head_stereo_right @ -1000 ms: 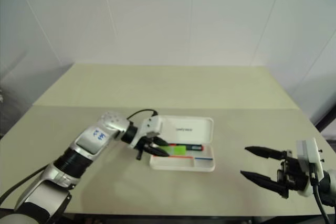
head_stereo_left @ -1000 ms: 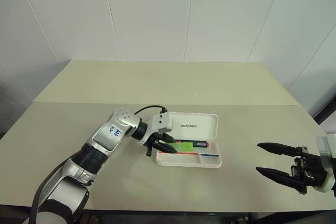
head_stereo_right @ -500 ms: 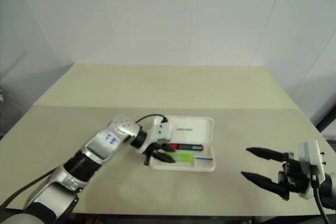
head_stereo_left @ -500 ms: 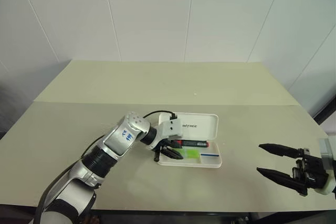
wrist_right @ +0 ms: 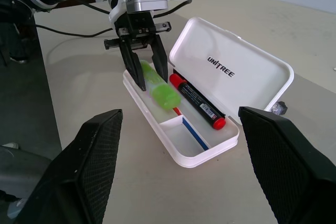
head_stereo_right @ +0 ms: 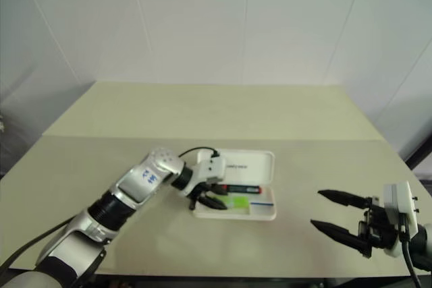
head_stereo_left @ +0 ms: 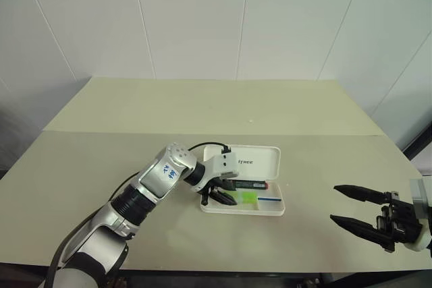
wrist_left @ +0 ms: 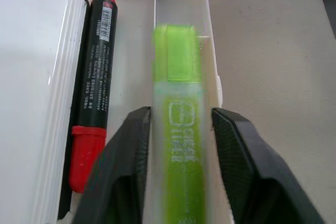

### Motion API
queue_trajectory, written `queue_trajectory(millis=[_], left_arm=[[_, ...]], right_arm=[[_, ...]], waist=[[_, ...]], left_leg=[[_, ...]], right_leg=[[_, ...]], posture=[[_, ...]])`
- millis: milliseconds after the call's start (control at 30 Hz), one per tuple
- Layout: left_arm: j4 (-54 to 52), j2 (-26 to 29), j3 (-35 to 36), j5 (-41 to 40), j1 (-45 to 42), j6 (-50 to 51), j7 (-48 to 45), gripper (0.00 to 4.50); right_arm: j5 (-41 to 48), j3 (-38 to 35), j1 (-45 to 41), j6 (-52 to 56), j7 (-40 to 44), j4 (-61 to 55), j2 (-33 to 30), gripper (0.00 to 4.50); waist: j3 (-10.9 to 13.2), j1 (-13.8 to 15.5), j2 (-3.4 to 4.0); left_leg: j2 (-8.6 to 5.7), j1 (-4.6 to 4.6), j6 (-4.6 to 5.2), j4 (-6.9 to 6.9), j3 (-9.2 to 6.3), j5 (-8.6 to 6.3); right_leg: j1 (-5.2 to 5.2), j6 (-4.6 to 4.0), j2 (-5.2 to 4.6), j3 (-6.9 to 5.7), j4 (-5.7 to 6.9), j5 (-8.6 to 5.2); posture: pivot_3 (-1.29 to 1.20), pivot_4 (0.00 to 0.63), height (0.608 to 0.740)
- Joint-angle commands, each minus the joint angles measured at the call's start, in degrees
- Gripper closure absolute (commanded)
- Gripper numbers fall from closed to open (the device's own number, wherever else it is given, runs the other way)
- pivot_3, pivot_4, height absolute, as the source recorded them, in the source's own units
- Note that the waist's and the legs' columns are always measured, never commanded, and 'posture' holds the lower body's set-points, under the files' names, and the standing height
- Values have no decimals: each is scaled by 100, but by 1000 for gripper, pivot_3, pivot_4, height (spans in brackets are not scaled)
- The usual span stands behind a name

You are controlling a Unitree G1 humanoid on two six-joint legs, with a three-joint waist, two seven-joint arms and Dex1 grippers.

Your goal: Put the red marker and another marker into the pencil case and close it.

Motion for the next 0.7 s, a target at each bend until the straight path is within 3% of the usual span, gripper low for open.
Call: queue_trajectory(millis=[33,167,200,500,700], left_arm=[[-270,21,-1,-10,-90,61,-50,1457],[-320,42,-20,-19,-63,118,-70,147],[-328,42,-20,-23,-60,131,-69,7],[-329,-28,151,-125,-73,386,88,7],[102,-18,41,202,-13,-80,428,7]], right_arm=[[64,-173,12,-83,-56,-140,27,0],[44,-146,0,-102,-80,-109,18,0],[40,-138,-6,-104,-86,-104,17,0],[-16,-29,-95,-142,-172,-80,60,0],[-73,89,-232,-174,-195,-6,106,0]], waist=[[0,0,0],[0,0,0],[0,0,0],[0,1,0],[0,0,0]], left_leg=[[0,0,0,0,0,0],[0,0,0,1,0,0],[0,0,0,0,0,0],[0,0,0,1,0,0],[0,1,0,1,0,0]], right_leg=[[0,0,0,0,0,0],[0,0,0,0,1,0],[0,0,0,0,1,0],[0,0,0,0,2,0],[0,0,0,0,3,0]], posture=[[0,150,740],[0,150,740],[0,150,740],[0,150,740],[0,150,740]])
